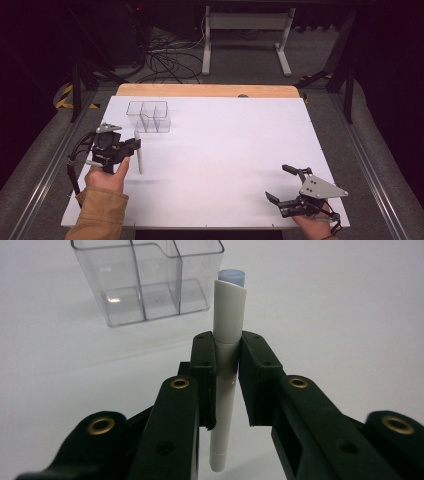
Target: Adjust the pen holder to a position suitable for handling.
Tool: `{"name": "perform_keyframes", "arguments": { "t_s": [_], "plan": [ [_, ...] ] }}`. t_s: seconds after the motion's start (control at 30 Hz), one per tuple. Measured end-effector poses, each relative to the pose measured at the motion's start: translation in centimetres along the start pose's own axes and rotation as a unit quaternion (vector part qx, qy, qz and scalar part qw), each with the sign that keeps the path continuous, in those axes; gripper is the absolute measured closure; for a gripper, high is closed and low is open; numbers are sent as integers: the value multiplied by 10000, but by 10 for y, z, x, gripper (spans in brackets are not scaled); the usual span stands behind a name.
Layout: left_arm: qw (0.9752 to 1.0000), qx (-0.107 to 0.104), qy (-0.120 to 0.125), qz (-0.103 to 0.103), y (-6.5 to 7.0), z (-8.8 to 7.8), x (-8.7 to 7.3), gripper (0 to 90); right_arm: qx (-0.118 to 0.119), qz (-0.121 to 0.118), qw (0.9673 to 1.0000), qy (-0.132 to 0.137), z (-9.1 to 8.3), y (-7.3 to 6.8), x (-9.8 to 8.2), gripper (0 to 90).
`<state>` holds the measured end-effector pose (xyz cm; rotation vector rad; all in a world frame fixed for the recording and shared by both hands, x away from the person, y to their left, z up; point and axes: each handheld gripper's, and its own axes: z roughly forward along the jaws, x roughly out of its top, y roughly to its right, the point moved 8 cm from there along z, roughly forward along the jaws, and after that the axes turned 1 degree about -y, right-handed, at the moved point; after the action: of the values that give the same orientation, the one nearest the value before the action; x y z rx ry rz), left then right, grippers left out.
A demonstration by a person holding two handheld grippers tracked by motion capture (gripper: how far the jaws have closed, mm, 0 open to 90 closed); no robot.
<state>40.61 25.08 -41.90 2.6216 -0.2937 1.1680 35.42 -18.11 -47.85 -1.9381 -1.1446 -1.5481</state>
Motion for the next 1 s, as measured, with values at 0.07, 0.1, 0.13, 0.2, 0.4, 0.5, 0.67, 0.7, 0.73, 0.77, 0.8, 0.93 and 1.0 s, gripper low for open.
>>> {"name": "perform_keyframes", "arguments": {
  "t_s": [0.07,0.1,0.13,0.2,0.4,0.5,0.67,0.7,0.73,0.77,0.8,0.93,1.0],
  "plan": [
    [9999,18,86,63,1,-2,4,781,9,-15,10000,0,0,0,0,38],
    [9999,24,126,100,1,-3,6,781,9,-13,10000,-5,0,0,0,38],
    [9997,37,174,142,1,-3,8,781,9,-13,10000,-5,0,0,0,38],
    [9994,32,267,202,1,-5,13,782,7,-12,10000,-9,0,0,0,38],
    [9982,-14,515,303,3,-4,26,782,-2,-14,10000,1,0,0,0,38],
    [9976,-61,617,318,4,-4,34,781,-1,-13,10000,-4,0,0,0,38],
    [9965,-83,734,392,5,-5,47,781,-2,-18,10000,-6,0,0,0,38],
    [9962,-78,774,391,4,-6,50,781,-1,-21,10000,-6,0,0,0,38],
    [9961,-99,786,389,5,-6,52,782,-12,-8,10000,4,0,0,0,38],
    [9958,-94,820,390,4,-6,55,782,-12,-8,10000,4,0,0,0,38],
    [9955,-118,855,394,4,-6,60,781,-2,-17,10000,-10,0,0,-1,38],
    [9952,-109,876,417,4,-6,68,781,-15,-15,10000,-8,0,0,-1,38],
    [9951,-127,887,420,4,-6,73,782,-15,-16,10000,-9,0,0,-1,38]
  ]
}}
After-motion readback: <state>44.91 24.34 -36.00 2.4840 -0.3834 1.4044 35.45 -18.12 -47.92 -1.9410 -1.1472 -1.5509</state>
